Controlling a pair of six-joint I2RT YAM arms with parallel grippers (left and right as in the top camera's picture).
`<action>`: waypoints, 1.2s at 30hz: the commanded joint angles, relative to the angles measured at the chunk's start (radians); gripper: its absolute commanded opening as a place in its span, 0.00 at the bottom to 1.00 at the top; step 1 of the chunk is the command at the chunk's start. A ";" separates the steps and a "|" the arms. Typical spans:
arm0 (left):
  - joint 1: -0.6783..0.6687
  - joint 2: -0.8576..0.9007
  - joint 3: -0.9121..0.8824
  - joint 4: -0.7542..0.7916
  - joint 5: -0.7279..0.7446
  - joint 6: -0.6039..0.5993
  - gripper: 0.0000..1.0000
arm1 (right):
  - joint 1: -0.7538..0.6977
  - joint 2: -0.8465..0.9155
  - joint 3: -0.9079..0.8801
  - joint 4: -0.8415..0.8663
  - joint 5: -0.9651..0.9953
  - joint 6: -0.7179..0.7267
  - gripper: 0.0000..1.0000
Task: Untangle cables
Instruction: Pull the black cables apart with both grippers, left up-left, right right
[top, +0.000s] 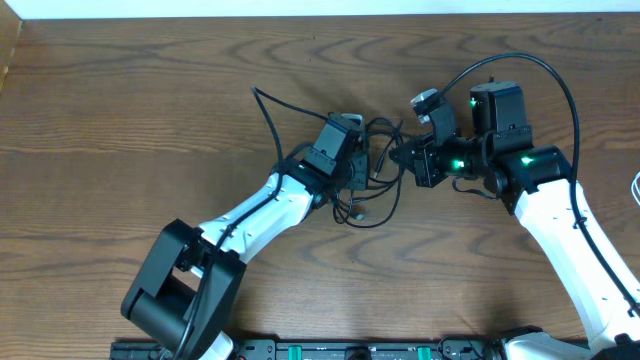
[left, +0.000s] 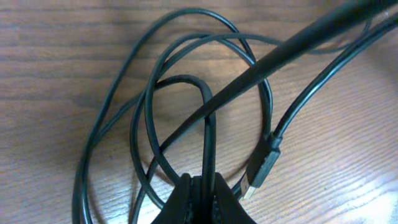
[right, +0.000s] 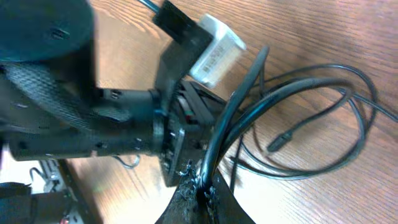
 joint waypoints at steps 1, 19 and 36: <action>0.059 -0.053 0.017 -0.022 -0.028 -0.001 0.07 | -0.004 -0.005 0.014 -0.039 0.208 0.052 0.01; 0.384 -0.562 0.017 -0.237 0.044 -0.001 0.08 | -0.047 -0.003 0.013 -0.226 1.074 0.464 0.01; 0.404 -0.543 0.016 -0.234 -0.188 -0.108 0.08 | -0.288 -0.002 0.013 -0.332 1.164 0.642 0.03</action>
